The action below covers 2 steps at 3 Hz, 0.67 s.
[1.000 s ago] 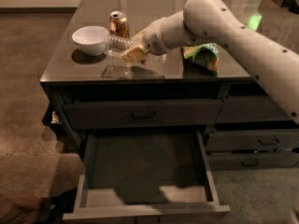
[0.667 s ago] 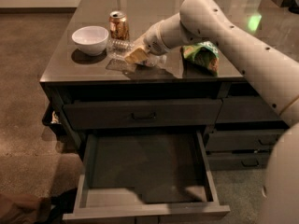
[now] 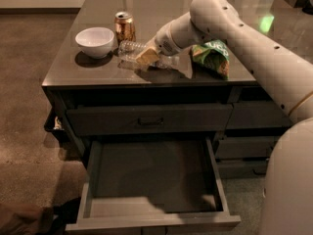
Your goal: Pick water bottle from middle drawer and place on counter
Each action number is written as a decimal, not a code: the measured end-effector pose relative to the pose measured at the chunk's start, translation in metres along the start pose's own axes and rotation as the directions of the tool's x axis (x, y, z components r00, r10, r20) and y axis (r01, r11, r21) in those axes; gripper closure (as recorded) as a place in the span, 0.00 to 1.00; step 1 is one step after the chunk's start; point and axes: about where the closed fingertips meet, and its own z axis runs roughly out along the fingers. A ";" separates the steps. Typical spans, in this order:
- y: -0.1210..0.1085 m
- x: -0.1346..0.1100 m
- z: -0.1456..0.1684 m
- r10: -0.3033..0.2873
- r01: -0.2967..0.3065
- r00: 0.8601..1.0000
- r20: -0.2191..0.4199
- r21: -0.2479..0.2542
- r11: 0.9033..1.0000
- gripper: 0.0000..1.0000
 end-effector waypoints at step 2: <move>-0.004 -0.005 -0.004 -0.021 0.021 1.000 -0.013 0.003 1.000 0.12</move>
Offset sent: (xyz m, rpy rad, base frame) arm 0.0019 -0.0012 0.0058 -0.0177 -0.0092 0.0065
